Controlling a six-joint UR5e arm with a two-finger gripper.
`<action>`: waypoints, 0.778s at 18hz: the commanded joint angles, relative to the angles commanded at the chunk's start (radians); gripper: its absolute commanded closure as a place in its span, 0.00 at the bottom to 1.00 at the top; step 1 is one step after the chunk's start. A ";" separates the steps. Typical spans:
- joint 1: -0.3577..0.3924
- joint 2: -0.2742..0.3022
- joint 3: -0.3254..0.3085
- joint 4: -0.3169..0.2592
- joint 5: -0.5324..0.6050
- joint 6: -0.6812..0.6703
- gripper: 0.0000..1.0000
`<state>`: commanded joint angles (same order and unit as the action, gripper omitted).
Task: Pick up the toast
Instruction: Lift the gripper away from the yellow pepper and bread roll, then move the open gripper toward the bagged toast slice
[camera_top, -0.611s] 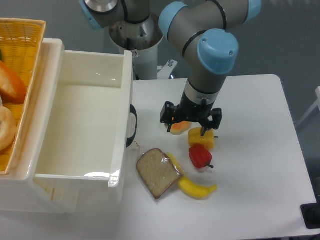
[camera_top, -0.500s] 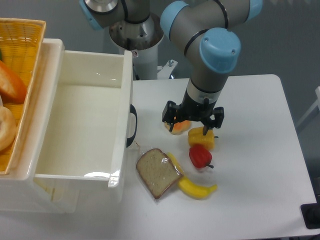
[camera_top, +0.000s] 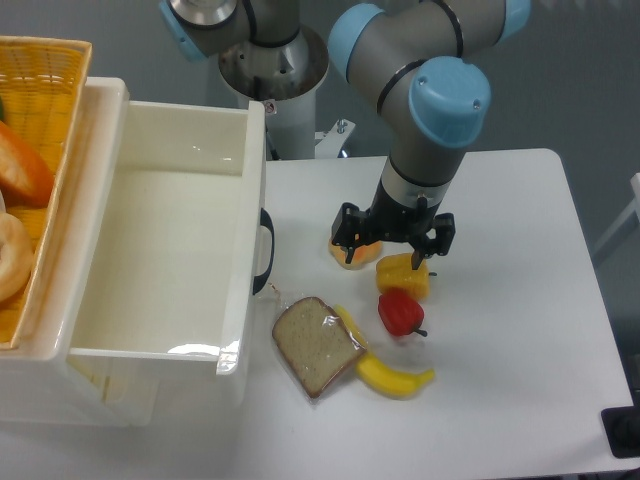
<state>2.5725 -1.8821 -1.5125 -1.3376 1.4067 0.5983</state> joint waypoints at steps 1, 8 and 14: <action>-0.002 -0.009 0.000 0.000 0.002 -0.008 0.00; -0.002 -0.051 -0.021 0.020 -0.061 -0.055 0.00; -0.003 -0.100 -0.023 0.034 -0.072 -0.087 0.00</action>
<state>2.5694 -1.9818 -1.5355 -1.3039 1.3346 0.5109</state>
